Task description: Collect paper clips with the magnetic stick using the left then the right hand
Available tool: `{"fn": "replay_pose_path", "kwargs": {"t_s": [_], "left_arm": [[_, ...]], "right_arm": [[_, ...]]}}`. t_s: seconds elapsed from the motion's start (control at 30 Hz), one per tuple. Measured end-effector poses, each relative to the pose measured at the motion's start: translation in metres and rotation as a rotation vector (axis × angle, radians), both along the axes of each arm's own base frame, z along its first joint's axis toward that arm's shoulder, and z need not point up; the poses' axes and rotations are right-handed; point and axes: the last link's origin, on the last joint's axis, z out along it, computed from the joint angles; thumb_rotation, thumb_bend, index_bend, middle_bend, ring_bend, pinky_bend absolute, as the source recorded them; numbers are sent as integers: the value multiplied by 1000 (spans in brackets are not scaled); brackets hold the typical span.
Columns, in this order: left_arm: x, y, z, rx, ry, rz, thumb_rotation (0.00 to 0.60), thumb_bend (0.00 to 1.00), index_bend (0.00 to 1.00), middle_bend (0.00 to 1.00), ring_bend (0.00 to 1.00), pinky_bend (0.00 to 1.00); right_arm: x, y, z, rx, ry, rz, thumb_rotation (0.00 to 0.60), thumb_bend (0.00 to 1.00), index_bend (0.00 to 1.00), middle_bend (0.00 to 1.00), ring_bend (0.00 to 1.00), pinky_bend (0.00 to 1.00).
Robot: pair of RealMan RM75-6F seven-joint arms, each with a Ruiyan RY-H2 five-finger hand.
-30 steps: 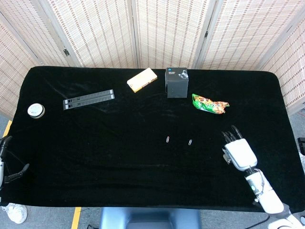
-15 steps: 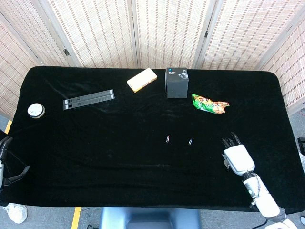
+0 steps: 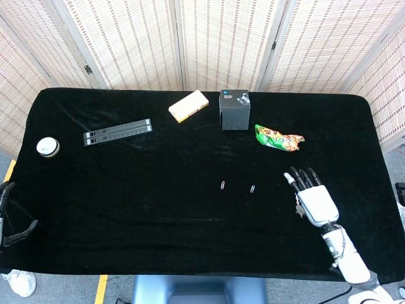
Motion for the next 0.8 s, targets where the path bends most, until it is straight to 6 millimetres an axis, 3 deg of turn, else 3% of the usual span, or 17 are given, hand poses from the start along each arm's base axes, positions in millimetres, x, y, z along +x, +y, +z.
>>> {"fn": "replay_pose_path", "kwargs": {"t_s": [0.27, 0.43, 0.63, 0.8], "left_arm": [[2, -2, 0, -6, 10, -3, 600, 296, 0, 48, 138, 148], [5, -5, -3, -37, 34, -6, 600, 296, 0, 29, 121, 143], [12, -7, -10, -64, 85, -24, 600, 296, 0, 29, 120, 159], [24, -12, -17, -53, 139, -61, 600, 296, 0, 29, 120, 153]], "right_arm": [[10, 9, 23, -78, -56, 23, 600, 331, 0, 0, 22, 0], [10, 33, 40, -132, -83, -29, 600, 331, 0, 0, 0, 0], [-4, 75, 56, -229, -94, -85, 600, 331, 0, 0, 0, 0], [-11, 87, 61, -229, -163, -76, 600, 331, 0, 0, 0, 0]]}}
